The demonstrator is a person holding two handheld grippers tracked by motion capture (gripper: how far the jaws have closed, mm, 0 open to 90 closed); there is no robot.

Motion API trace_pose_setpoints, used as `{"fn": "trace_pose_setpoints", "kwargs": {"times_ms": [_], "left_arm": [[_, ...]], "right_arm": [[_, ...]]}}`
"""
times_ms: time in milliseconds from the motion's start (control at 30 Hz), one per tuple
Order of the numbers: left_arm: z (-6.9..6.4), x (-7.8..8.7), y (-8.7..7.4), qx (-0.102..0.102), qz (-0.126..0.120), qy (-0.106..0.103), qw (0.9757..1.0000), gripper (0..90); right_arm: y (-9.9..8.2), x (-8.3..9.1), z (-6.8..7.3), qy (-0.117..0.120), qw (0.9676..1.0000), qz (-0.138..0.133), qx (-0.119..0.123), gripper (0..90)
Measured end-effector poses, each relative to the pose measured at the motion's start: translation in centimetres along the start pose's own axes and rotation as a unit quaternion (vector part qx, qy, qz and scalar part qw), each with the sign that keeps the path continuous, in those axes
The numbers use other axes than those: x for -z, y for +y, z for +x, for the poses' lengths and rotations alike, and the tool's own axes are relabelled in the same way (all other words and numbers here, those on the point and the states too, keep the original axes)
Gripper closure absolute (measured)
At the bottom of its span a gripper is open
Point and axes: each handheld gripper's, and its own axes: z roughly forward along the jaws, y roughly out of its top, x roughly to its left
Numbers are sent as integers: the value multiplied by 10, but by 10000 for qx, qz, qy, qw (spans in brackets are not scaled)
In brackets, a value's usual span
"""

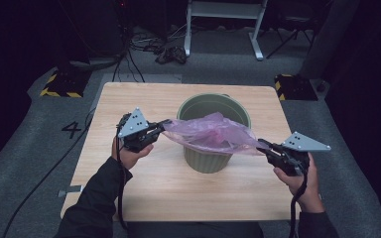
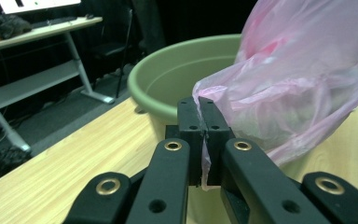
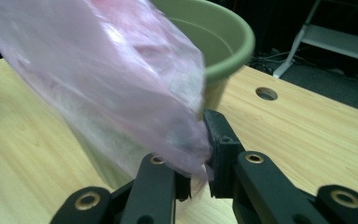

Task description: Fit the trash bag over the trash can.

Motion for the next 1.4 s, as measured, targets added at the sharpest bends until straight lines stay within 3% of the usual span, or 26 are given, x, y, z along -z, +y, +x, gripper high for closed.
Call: {"fn": "trace_pose_setpoints", "kwargs": {"times_ms": [333,400,433,533,600,700,800,967,1133,1300,1400], "left_arm": [[-2,-8,-27,119,353,-310,9988,895],[-3,-11,-30,91,422,-265,9987,894],[-3,-11,-31,89,455,-247,9986,890],[-4,-8,-31,77,371,-189,9991,874],[-5,-4,-29,92,264,-183,9994,859],[-8,4,-25,88,159,-157,9997,741],[-14,12,-19,-7,104,-50,9999,588],[-25,24,-10,-180,-48,-145,9997,514],[-31,27,0,-240,-146,-170,9995,471],[-35,27,7,-355,-176,-235,9989,528],[-36,24,10,-421,-160,-316,9985,592]], "right_arm": [[-14,-16,-4,97,9995,316,-2,794],[-15,-18,-3,75,9993,361,10,781],[-16,-20,-3,15,9993,383,39,751],[-15,-20,1,-56,9990,391,225,507],[-12,-14,6,-13,9993,221,304,390],[-8,1,18,-71,9983,-84,567,267],[-1,16,28,-23,9967,-260,774,219],[8,33,43,66,9925,-552,1091,200],[14,43,51,197,9897,-788,1183,185],[21,51,53,305,9894,-909,1088,180],[29,52,54,217,9895,-941,1074,248]]}}
